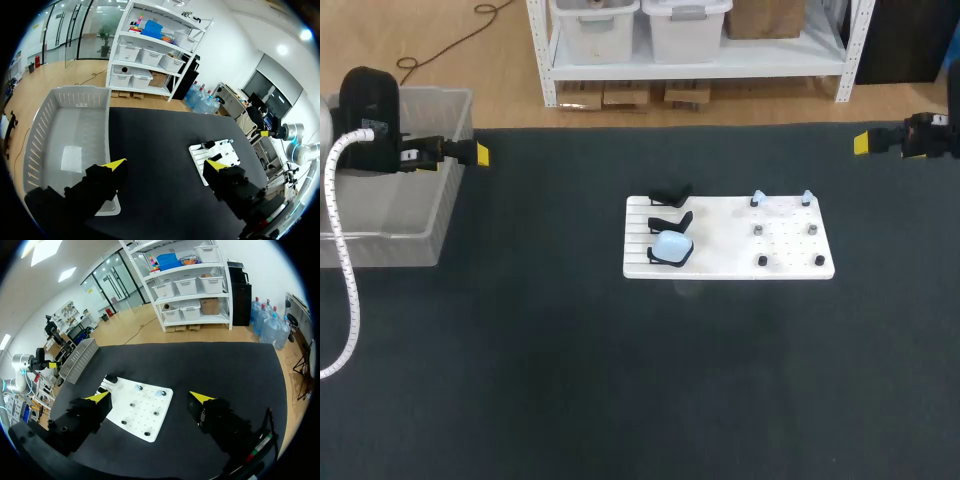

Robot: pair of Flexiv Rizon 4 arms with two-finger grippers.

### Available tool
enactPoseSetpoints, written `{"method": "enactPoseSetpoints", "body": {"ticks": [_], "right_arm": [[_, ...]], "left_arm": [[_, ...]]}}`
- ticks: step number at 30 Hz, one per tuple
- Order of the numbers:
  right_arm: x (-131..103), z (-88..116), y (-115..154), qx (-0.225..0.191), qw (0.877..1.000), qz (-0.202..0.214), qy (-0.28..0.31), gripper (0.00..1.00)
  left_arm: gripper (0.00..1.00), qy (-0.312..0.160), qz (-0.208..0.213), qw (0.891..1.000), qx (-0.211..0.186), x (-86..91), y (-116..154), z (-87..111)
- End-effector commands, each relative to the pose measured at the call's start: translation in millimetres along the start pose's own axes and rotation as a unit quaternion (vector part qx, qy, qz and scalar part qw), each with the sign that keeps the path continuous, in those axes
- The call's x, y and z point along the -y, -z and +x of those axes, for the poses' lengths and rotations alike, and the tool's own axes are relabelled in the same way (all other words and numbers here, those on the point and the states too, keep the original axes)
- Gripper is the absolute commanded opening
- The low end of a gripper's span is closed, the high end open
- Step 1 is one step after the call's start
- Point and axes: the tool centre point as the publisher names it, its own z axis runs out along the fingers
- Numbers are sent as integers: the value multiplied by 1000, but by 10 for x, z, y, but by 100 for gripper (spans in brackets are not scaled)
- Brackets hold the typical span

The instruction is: Pick up each earbud case from the left stands, insert the matching earbuds, close the lid, and place the case in the box.

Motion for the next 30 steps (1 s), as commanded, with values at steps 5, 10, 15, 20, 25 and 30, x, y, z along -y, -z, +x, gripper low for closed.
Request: {"method": "enactPoseSetpoints", "body": {"ticks": [5, 10, 15, 20, 25, 30], "right_arm": [[1, 0, 1, 0, 1000, 0, 0, 100], [1, 0, 1, 0, 1000, 0, 0, 100], [1, 0, 1, 0, 1000, 0, 0, 100], [1, 0, 1, 0, 1000, 0, 0, 100], [1, 0, 1, 0, 1000, 0, 0, 100], [1, 0, 1, 0, 1000, 0, 0, 100]], "left_arm": [[100, 0, -3, 1000, -2, 11, 3, -8], [100, 0, -3, 1000, -2, 11, 3, -8], [100, 0, -3, 1000, -2, 11, 3, -8], [100, 0, -3, 1000, -2, 11, 3, -8], [100, -12, 14, 1000, -5, 42, -4, 2], [100, -72, 49, 996, -1, 182, -8, -11]]}}
